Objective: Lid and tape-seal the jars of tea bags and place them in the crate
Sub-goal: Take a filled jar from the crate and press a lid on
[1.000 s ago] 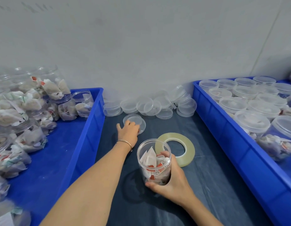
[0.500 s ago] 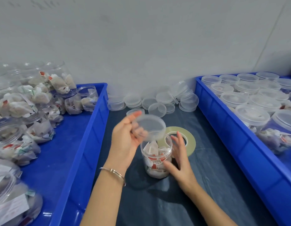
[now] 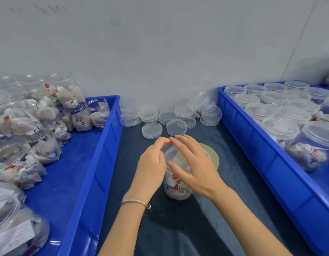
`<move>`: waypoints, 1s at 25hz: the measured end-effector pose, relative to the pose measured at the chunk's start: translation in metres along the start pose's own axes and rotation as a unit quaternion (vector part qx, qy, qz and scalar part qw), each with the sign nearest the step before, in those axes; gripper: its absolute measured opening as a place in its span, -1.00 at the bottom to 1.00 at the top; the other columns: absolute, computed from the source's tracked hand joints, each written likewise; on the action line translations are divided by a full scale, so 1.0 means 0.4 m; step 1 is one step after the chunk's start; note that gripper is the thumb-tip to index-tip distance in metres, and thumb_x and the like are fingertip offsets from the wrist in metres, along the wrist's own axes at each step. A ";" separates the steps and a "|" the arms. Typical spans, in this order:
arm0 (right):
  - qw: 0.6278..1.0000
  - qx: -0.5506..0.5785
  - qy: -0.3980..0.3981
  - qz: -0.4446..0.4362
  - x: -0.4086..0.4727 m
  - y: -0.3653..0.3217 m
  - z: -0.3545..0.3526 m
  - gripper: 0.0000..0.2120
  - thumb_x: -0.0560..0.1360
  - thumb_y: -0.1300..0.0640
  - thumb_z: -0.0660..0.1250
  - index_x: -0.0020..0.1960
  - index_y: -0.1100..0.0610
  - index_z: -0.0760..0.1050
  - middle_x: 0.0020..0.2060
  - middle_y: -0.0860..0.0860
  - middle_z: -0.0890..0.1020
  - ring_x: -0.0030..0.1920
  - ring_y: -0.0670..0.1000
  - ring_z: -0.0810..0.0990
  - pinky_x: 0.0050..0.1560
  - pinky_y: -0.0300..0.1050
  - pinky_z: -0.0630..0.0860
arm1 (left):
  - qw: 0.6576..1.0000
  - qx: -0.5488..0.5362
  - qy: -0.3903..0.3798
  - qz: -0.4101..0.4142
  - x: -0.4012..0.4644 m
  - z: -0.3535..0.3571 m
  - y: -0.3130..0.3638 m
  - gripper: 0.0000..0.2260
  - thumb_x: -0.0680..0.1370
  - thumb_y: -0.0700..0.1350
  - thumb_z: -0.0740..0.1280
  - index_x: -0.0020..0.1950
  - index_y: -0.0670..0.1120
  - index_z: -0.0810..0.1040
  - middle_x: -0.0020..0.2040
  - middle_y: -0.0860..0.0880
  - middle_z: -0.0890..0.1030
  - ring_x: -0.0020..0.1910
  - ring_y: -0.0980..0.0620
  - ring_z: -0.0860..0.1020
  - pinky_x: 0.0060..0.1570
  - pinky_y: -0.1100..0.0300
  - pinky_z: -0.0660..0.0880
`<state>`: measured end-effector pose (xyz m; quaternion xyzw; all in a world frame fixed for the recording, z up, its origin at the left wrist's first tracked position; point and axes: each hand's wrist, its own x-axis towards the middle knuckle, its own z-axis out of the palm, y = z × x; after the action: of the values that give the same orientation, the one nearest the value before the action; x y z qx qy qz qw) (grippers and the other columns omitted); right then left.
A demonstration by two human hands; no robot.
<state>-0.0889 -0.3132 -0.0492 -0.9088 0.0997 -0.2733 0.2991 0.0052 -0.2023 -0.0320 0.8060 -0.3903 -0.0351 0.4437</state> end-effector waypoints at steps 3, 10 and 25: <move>0.996 -0.073 0.044 0.014 -0.002 -0.010 0.009 -0.46 0.46 -0.11 0.26 0.33 0.17 0.47 0.33 0.05 0.46 0.37 0.07 0.36 0.36 -0.02 0.33 | 1.000 -0.013 0.018 -0.003 0.011 0.012 -0.020 -0.67 0.62 -0.26 0.07 0.05 0.15 0.48 -0.05 0.05 0.48 -0.08 0.19 0.47 -0.10 0.30 0.43; 0.969 -0.182 0.169 0.008 -0.053 -0.027 0.038 -0.49 0.47 -0.15 0.18 0.15 0.23 0.60 0.16 0.15 0.60 0.17 0.19 0.56 0.05 0.06 0.58 | 0.947 -0.313 0.077 0.004 -0.043 0.117 -0.051 -0.75 0.62 0.00 0.02 0.17 0.06 0.45 0.07 0.25 0.57 0.07 0.26 0.53 0.01 0.45 0.40; 0.950 -0.302 -0.074 -0.003 -0.010 -0.092 -0.022 -0.46 0.46 -0.25 -0.05 0.23 0.03 0.42 0.11 0.10 0.42 0.09 0.13 0.45 -0.01 -0.07 0.39 | 0.896 -0.440 -0.055 -0.007 -0.068 0.113 -0.113 -0.39 0.50 0.26 0.25 0.48 0.32 0.04 0.42 -0.02 0.41 0.39 -0.03 0.39 0.32 0.03 0.36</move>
<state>-0.0966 -0.2867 -0.0230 -0.9746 0.1521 -0.1635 0.0165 -0.0048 -0.2018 -0.1005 0.5281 -0.3530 -0.2510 0.7304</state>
